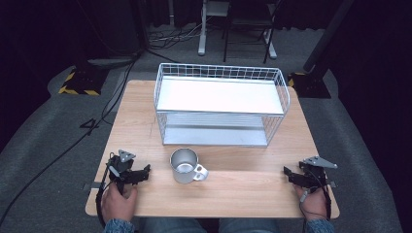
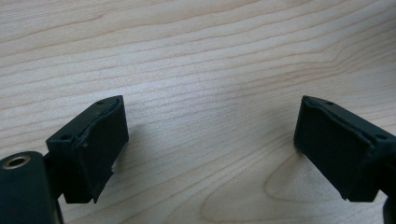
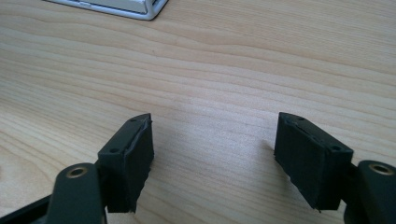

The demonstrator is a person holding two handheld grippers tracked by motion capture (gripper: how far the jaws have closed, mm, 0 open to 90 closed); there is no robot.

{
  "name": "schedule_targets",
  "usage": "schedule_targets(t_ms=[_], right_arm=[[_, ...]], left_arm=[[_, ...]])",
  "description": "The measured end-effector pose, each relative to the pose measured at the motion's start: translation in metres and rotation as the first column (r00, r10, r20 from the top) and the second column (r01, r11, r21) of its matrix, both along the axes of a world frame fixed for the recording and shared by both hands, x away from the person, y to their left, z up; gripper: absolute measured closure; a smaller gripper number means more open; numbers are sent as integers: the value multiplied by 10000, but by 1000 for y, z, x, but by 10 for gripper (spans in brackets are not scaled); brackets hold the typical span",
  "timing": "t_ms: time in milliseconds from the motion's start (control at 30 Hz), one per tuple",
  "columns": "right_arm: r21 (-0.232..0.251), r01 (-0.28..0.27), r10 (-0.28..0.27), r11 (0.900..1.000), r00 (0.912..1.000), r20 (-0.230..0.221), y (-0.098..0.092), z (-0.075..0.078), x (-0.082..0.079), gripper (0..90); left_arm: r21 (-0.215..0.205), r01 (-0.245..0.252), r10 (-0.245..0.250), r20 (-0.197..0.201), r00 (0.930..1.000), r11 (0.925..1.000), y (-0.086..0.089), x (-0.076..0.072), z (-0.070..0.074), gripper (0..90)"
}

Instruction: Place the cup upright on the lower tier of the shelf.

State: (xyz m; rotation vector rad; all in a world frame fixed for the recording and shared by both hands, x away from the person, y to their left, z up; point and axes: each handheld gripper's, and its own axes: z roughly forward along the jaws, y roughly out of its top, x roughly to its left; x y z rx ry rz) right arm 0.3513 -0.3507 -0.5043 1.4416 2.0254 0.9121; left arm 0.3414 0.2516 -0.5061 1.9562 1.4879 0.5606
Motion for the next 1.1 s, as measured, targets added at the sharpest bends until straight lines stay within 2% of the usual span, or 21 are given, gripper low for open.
schedule_targets(t_ms=[400, 533, 800, 867, 900, 1000, 1100], right_arm=[[79, 47, -47, 10000, 10000, -12, 2, 0, 1, 300], [221, -7, 3, 9998, 9998, 216, 7, 2, -2, 322], [884, -759, 708, 9932, 9957, 591, 29, 21, -10, 327], [1008, -1042, 976, 9894, 9929, 683, 37, 26, -13, 328], [1127, -1389, 1304, 9839, 9883, 790, 43, 31, -16, 327], [1156, -1856, 1753, 9758, 9800, 940, 53, 39, -19, 328], [1175, -2055, 1954, 9716, 9764, 920, 59, 43, -21, 328]], left_arm=[[5, -5, 5, -2, 10000, 10000, 0, 0, 0, 103], [-1, -6, 6, -11, 10000, 10000, 0, 0, 0, 103], [10, -4, 4, -6, 10000, 10000, 0, 0, 0, 103], [20, -6, 6, -9, 10000, 10000, 0, 0, 0, 103], [7, -5, 5, -6, 10000, 10000, 0, 0, 0, 103], [19, -8, 8, -7, 10000, 10000, 0, 0, 0, 103], [4, -10, 10, -17, 10000, 10000, 0, 0, 0, 103]])
